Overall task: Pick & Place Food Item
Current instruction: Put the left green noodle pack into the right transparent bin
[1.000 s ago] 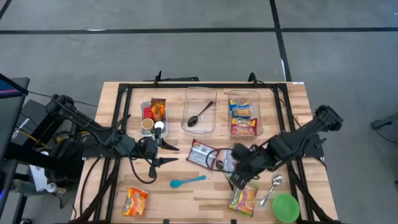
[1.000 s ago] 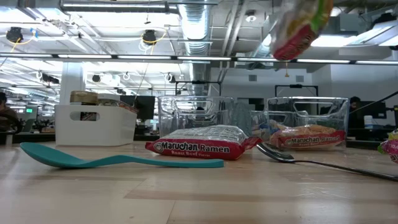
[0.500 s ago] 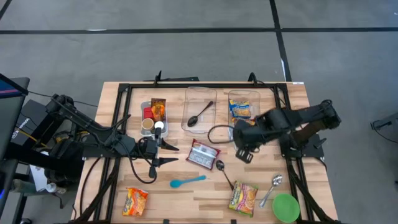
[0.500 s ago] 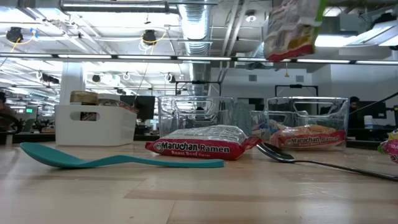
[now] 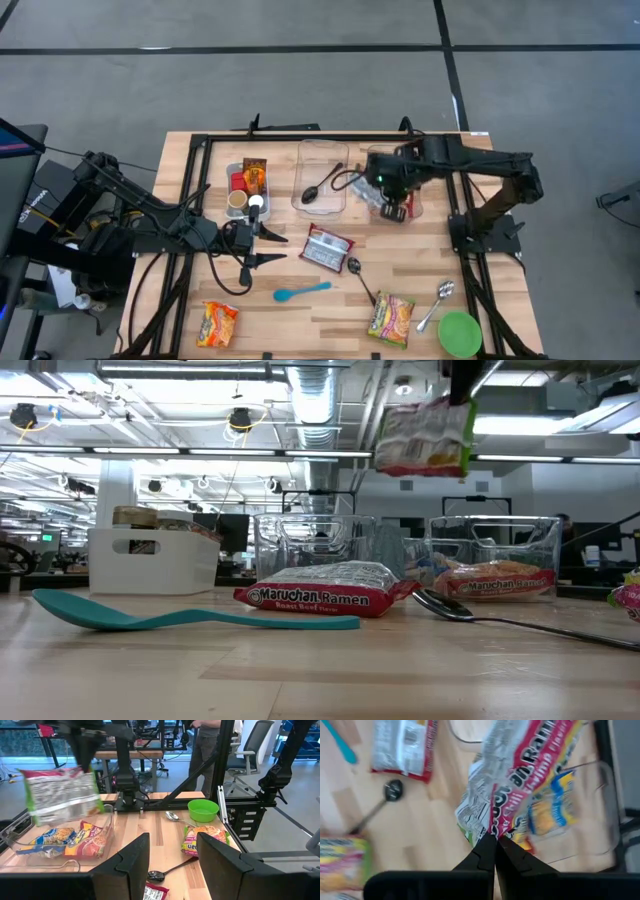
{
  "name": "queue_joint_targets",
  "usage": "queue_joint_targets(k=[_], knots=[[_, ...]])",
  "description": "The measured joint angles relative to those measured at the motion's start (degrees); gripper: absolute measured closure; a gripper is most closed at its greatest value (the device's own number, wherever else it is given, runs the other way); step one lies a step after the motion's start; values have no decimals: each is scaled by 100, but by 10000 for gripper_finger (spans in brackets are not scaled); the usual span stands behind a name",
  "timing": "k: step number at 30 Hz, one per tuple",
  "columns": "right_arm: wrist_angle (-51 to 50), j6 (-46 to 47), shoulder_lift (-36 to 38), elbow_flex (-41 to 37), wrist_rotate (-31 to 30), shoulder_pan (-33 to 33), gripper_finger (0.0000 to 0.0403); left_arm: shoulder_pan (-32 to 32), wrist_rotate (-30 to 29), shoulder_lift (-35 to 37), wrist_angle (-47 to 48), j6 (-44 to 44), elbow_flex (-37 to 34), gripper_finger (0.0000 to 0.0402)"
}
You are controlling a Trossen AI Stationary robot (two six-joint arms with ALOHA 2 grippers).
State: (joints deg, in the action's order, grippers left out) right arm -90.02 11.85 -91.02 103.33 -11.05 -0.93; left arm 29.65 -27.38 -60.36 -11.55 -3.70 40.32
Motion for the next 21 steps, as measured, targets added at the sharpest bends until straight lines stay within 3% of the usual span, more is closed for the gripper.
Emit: queue_joint_targets(k=[7, 16, 21], knots=[[1, -1968, 0, 0, -575, -1140, 403, -155, 3, 0, -2, 0, 0, 243], [0, -3745, 0, 0, -323, -2975, 403, -527, 0, 0, -4, 0, 0, 243], [0, -4417, -2, 0, -53, -3631, 403, -721, 1, 0, -4, 0, -2, 243]])
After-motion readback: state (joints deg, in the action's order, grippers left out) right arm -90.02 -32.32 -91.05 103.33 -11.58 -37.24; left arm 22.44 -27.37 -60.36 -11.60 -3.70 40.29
